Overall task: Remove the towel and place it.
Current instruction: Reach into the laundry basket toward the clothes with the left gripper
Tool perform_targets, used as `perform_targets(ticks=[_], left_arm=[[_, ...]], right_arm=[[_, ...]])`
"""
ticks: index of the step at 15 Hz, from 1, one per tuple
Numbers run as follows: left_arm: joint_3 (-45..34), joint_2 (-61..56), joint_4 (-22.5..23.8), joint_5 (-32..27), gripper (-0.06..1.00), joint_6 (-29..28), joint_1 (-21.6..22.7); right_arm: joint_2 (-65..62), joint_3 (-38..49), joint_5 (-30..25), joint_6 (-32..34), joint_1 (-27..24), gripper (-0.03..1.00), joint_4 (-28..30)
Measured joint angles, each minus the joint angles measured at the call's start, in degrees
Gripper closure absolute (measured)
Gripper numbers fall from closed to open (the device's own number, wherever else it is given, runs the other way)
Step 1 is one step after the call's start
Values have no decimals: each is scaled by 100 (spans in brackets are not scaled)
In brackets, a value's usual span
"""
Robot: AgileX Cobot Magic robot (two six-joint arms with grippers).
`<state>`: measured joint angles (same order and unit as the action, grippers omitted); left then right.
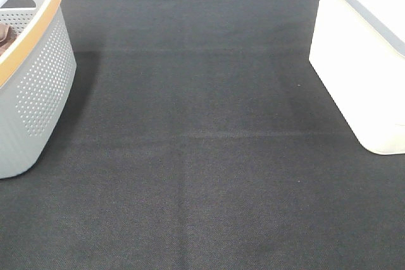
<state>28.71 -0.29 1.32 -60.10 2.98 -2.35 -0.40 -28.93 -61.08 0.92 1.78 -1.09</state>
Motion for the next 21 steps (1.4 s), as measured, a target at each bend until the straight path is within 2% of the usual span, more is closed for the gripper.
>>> perform_targets(ticks=[3,4,7,8,10,12,15,17,21], left_arm=[[6,0,6,23,28,0,0],[57,23,69,258,28,0,0],[160,722,596,1862,28,0,0],[189,1209,865,2212,28,-92,0],[424,2332,1358,2492,28,-464,0],[877,3300,1919,2510,28,-905,0],[1908,4767,2573,2406,28,-1988,0],[2527,5541,2641,2040,28,-2229,0],[3741,7002,2699,945,28,-2298,0]], right_arm=[[0,0,0,0,0,12,0],[0,0,0,0,0,12,0],[0,0,0,0,0,12,0],[0,0,0,0,0,12,0],[0,0,0,0,0,12,0],[0,0,0,0,0,12,0],[0,0,0,0,0,12,0],[0,0,0,0,0,12,0],[0,0,0,0,0,12,0]])
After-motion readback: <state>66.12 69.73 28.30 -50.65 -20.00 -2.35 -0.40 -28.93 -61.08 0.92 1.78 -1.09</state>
